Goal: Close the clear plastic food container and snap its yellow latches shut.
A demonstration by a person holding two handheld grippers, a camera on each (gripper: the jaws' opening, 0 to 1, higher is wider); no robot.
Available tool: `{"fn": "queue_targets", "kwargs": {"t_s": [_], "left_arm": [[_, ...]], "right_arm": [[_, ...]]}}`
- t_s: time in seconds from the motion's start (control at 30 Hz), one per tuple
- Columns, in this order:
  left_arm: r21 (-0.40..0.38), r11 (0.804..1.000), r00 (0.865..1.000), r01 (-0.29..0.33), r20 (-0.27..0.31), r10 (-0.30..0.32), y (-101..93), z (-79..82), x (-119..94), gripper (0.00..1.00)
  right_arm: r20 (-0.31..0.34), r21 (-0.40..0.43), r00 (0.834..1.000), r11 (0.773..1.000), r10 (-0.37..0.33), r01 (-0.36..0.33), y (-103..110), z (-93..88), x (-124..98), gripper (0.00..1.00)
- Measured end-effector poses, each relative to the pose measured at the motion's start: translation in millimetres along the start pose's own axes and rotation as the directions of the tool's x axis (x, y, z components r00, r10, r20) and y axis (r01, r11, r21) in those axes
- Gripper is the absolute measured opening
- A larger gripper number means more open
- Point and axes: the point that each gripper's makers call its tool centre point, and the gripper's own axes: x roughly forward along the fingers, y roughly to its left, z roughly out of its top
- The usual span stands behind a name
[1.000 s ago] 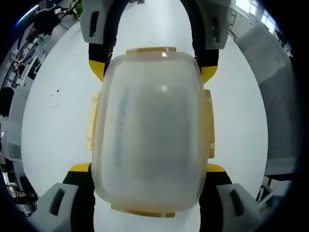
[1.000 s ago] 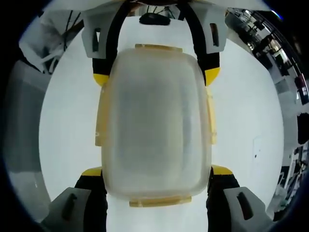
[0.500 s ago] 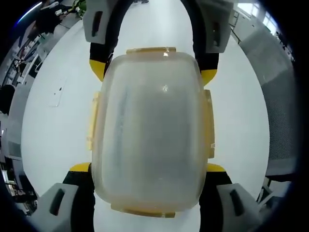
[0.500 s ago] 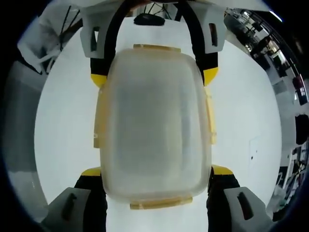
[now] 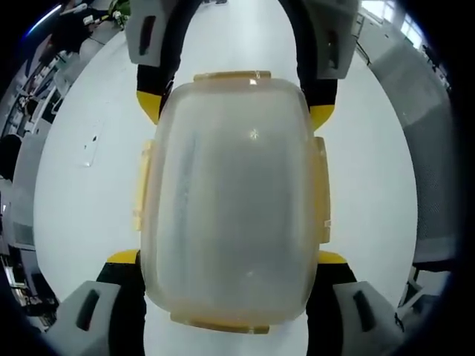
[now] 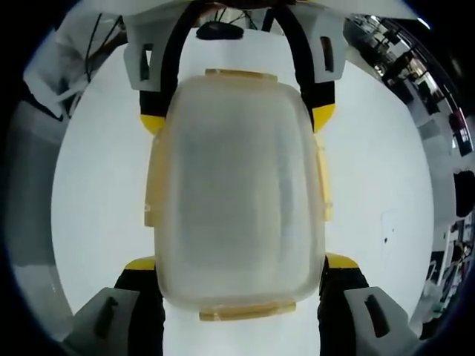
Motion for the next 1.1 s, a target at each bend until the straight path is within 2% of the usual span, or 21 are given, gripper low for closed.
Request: {"fn": "queue_targets", "kwargs": {"t_s": [1.1], "left_arm": [[0.000, 1.000, 1.000, 0.002, 0.012, -0.002, 12.6, 1.1, 3.2, 0.91]], "right_arm": [[-0.007, 0.007, 1.000, 1.000, 0.010, -0.009, -11.4, -2.5, 3.1, 0.87]]}}
